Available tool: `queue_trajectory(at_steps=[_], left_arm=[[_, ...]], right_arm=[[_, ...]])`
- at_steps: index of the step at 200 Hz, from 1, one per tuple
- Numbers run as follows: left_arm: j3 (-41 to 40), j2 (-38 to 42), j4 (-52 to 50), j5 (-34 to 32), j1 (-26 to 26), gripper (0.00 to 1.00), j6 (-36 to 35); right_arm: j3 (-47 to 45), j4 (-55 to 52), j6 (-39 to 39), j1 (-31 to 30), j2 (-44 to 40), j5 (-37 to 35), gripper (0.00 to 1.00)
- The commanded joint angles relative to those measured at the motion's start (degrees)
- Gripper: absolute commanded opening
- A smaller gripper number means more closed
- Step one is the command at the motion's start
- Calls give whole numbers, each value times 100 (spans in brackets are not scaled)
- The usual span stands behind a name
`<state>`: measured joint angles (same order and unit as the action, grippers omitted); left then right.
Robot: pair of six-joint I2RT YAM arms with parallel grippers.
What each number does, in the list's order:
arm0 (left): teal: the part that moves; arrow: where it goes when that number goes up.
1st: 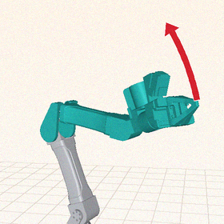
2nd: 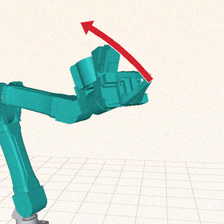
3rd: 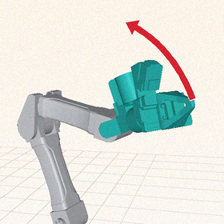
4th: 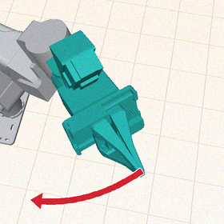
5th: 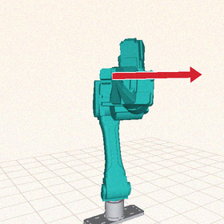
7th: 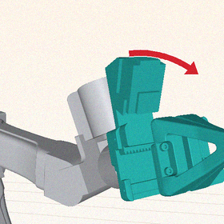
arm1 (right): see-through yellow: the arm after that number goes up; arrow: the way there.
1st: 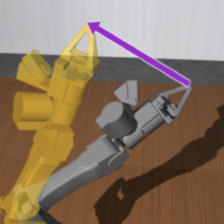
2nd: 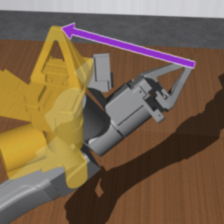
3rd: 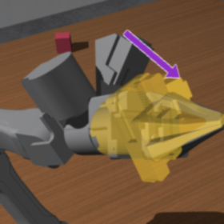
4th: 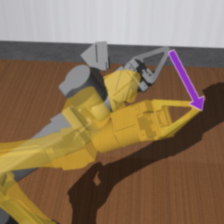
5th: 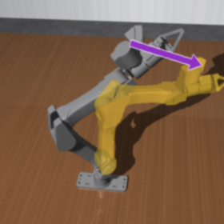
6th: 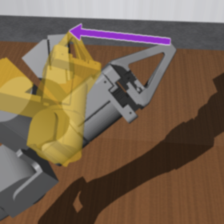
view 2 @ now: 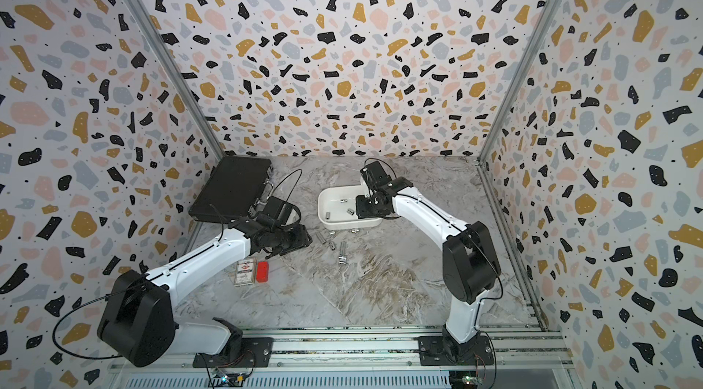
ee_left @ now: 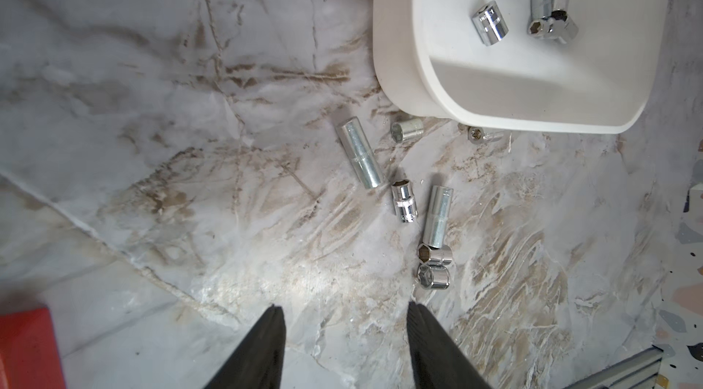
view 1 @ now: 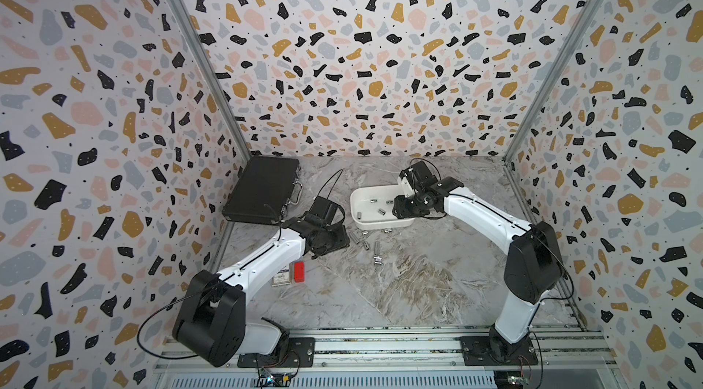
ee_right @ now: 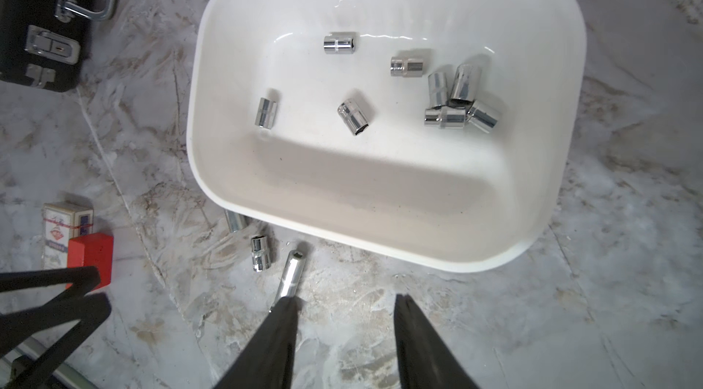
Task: Put the socket on the desktop into the storage box
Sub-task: Place the socket head in the storage box, then pick up the socket head at the center of the board.
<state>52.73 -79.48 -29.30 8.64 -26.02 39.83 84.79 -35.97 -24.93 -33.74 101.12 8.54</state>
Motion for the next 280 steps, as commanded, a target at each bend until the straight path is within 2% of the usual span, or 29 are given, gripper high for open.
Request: queue_trajectory(at_steps=[1, 89, 145, 280], left_arm=[[216, -147, -44, -221, 35, 55, -47], [672, -913, -23, -572, -87, 53, 15], [1012, -1408, 3, -739, -228, 52, 29], [1565, -2205, -137, -1116, -431, 51, 99]], right_arm=[[-419, 271, 82, -30, -600, 255, 47], [-2005, 779, 118, -28, -2247, 1079, 46], [-2767, 924, 146, -28, -3101, 1317, 46], [-3169, 750, 239, -36, -3680, 1440, 46]])
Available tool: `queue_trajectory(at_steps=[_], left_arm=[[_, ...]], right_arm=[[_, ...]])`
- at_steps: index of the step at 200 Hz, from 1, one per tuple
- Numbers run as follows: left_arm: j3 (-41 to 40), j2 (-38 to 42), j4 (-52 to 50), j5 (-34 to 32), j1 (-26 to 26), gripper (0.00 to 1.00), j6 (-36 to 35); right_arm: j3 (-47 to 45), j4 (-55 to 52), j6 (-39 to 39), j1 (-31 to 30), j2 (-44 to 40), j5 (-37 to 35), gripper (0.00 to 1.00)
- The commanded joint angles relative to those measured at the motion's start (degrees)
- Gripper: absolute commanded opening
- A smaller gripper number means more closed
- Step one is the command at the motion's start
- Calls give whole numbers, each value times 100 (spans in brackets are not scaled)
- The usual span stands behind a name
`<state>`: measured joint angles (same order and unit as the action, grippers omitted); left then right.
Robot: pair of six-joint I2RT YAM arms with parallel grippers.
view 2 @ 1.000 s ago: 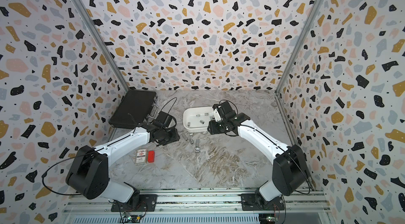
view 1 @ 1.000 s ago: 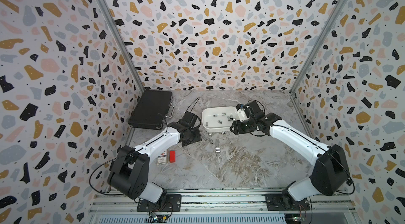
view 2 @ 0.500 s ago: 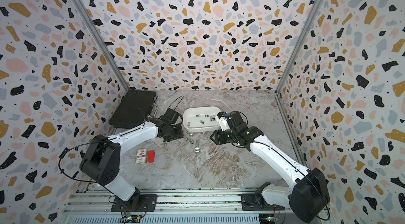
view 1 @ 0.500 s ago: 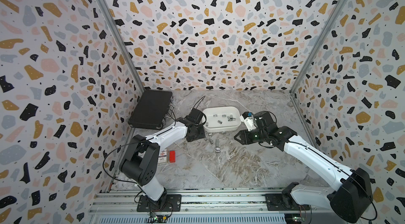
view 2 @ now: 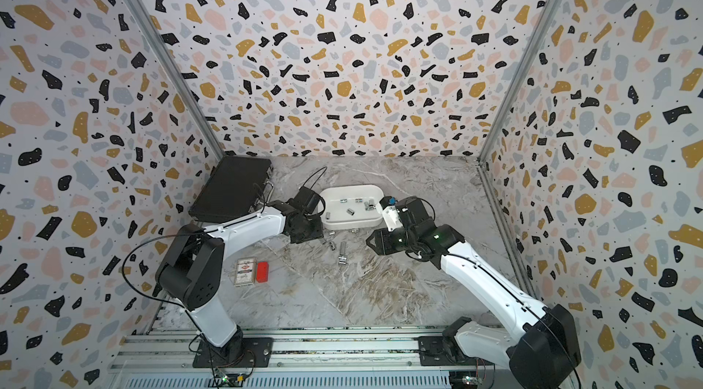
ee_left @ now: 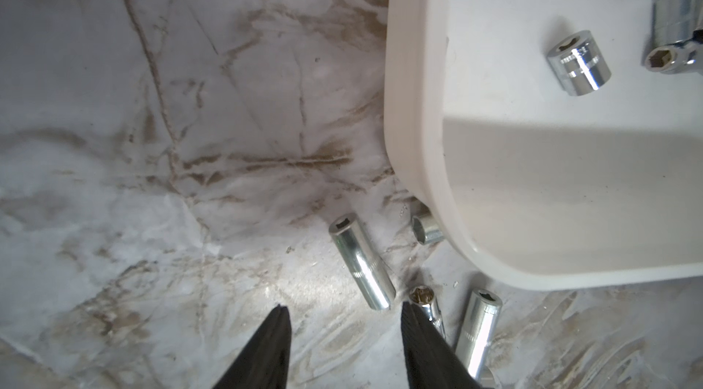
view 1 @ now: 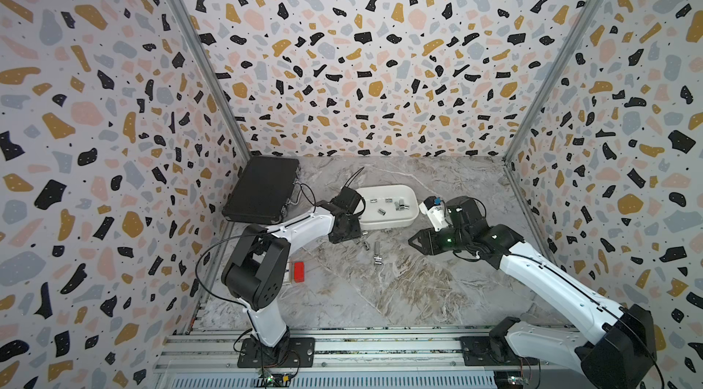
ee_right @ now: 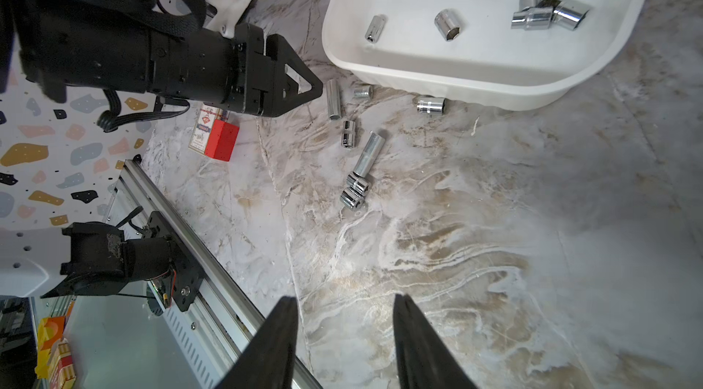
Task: Put the socket on the desktop into the storage box
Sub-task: Pick up the socket head at the center of the board.
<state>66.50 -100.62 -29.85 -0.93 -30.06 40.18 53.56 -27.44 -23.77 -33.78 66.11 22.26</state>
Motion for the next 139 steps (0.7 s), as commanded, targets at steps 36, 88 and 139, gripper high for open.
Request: queue_trajectory(at_steps=[36, 88, 139], left_arm=[[232, -201, -65, -171, -35, 51, 61], [267, -262, -37, -171, -52, 50, 54], [420, -486, -66, -246, -74, 50, -9]], right_arm=[[-122, -90, 143, -29, -208, 90, 46], [-241, -11, 101, -34, -213, 151, 46], [-292, 24, 47, -29, -234, 144, 46]])
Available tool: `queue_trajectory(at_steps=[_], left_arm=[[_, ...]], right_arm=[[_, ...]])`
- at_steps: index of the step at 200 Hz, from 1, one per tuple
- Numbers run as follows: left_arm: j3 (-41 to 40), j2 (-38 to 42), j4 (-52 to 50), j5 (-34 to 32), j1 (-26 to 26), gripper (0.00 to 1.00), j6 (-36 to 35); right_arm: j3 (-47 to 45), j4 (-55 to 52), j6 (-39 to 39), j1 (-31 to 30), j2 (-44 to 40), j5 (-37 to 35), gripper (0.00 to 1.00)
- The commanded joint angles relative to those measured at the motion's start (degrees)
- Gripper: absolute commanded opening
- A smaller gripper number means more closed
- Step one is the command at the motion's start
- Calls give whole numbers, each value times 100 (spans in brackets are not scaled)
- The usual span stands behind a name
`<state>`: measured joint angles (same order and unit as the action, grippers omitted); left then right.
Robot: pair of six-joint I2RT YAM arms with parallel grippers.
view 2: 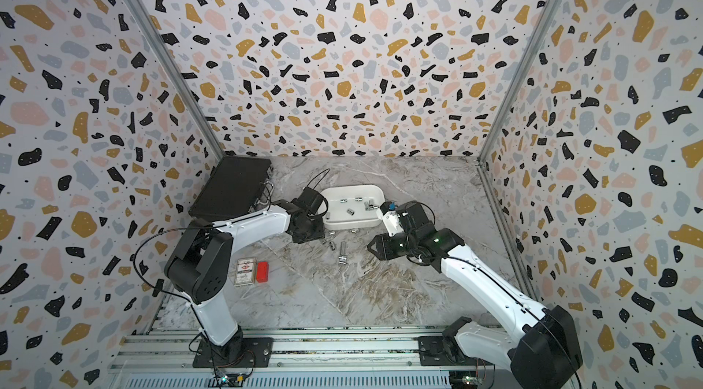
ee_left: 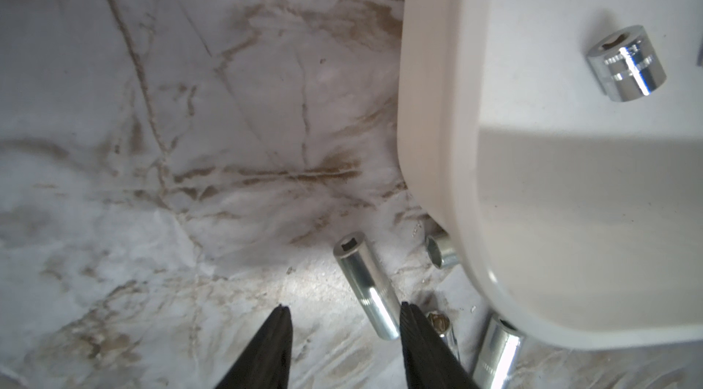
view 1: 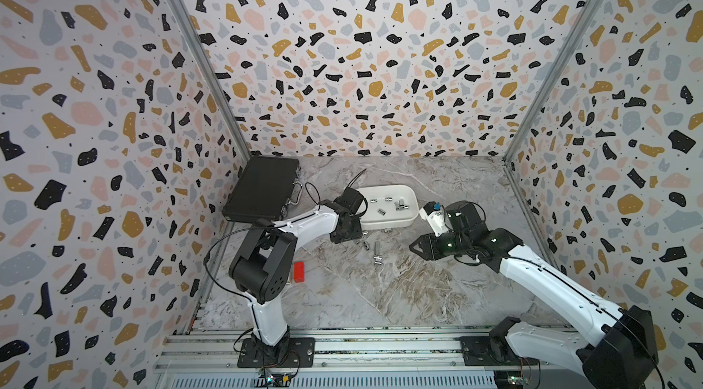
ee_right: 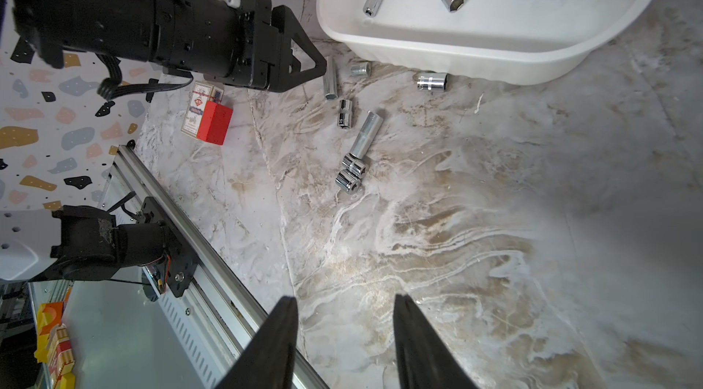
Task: Put the socket on the desktop into the storage box
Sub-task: Pick up the socket head at the center of the board.
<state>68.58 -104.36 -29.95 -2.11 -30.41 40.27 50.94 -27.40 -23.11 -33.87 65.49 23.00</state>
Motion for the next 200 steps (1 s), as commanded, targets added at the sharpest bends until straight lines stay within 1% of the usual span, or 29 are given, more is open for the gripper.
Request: queue_trajectory(at_steps=[1, 51, 110, 150, 200], left_arm=[[215, -116, -55, -130, -41, 50, -19], [286, -348, -166, -314, -105, 49, -122], [88, -242, -320, -536, -110, 40, -227], [30, -208, -344, -506, -114, 41, -359], [103, -352, -370, -378, -114, 41, -511]], right_arm=[[-31, 17, -18, -26, -171, 67, 46], [-84, 63, -70, -22, -174, 66, 46], [-108, 159, -136, -24, -112, 79, 46], [-124, 255, -195, -26, -22, 154, 46], [-154, 202, -185, -27, -24, 124, 46]])
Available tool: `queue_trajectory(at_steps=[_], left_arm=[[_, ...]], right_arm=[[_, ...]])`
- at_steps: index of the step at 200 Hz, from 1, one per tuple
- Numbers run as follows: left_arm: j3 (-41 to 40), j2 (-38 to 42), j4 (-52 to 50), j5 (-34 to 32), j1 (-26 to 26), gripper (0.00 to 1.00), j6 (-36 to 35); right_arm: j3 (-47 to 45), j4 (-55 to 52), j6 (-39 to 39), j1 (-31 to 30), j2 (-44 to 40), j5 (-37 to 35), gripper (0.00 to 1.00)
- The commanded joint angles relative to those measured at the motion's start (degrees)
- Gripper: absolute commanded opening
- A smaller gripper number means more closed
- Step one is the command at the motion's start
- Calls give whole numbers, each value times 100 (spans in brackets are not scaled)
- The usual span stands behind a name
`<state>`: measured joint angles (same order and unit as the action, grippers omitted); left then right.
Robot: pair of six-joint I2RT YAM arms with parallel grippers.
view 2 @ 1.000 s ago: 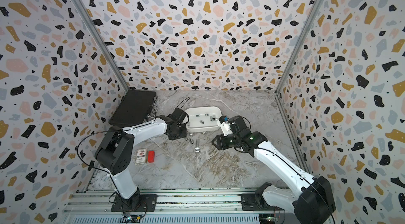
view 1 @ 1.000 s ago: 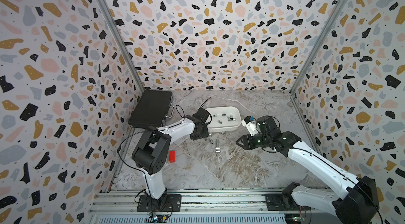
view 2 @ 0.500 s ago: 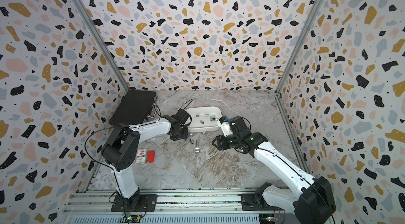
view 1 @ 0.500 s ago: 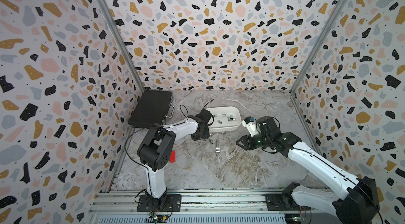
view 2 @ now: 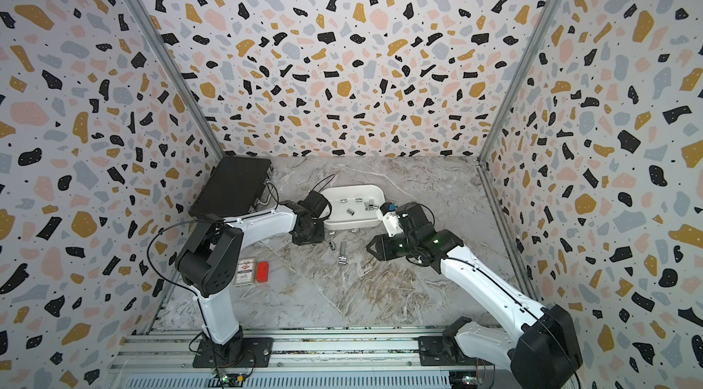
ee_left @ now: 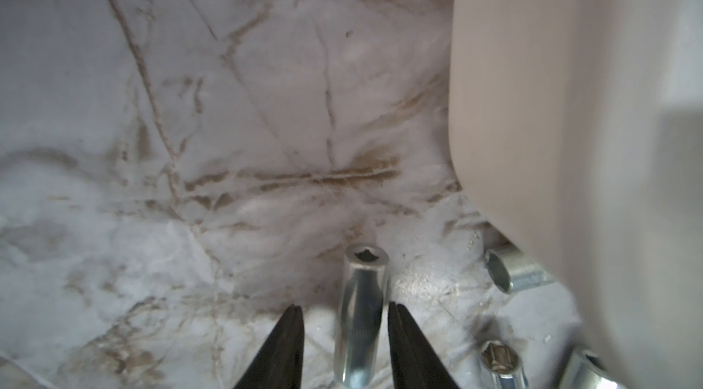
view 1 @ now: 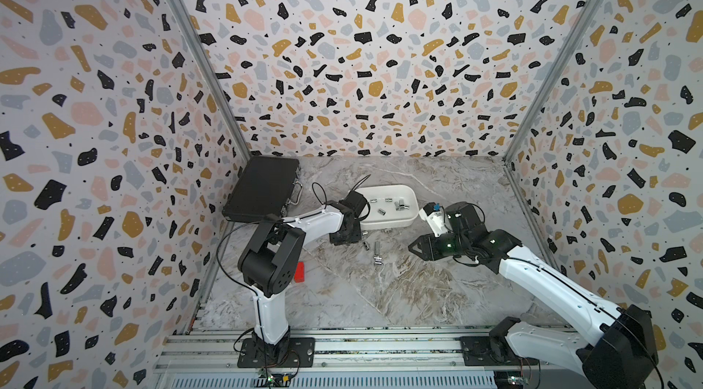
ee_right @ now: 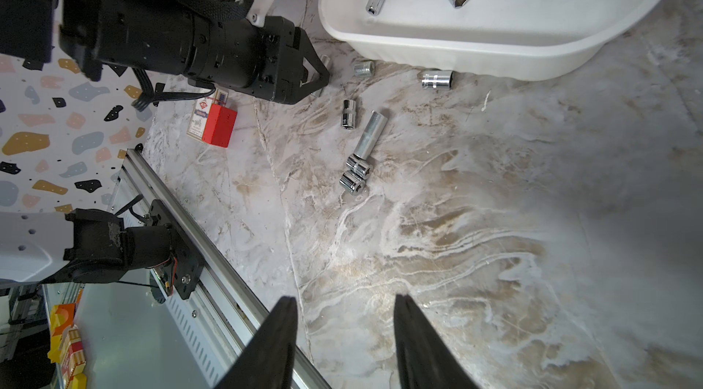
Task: Put the socket on the desktop into the storage box
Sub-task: Pick up the socket head at the center of the board.
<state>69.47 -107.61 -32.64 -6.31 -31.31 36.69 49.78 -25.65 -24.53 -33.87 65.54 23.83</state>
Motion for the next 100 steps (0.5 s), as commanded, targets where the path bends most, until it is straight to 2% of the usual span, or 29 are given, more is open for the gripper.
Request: queue_trajectory(at_steps=[1, 15, 42, 100], left_arm=[[14, -24, -101, 46, -25, 41, -153], [29, -57, -106, 83, -33, 41, -179], [-18, -65, -76, 120, -26, 32, -189], [-105, -76, -58, 152, -24, 5, -196]], right_arm=[[-34, 27, -43, -30, -26, 37, 46], [-31, 18, -56, -31, -6, 34, 46], [-30, 60, -68, -24, 18, 29, 46], [-20, 51, -60, -24, 20, 17, 46]])
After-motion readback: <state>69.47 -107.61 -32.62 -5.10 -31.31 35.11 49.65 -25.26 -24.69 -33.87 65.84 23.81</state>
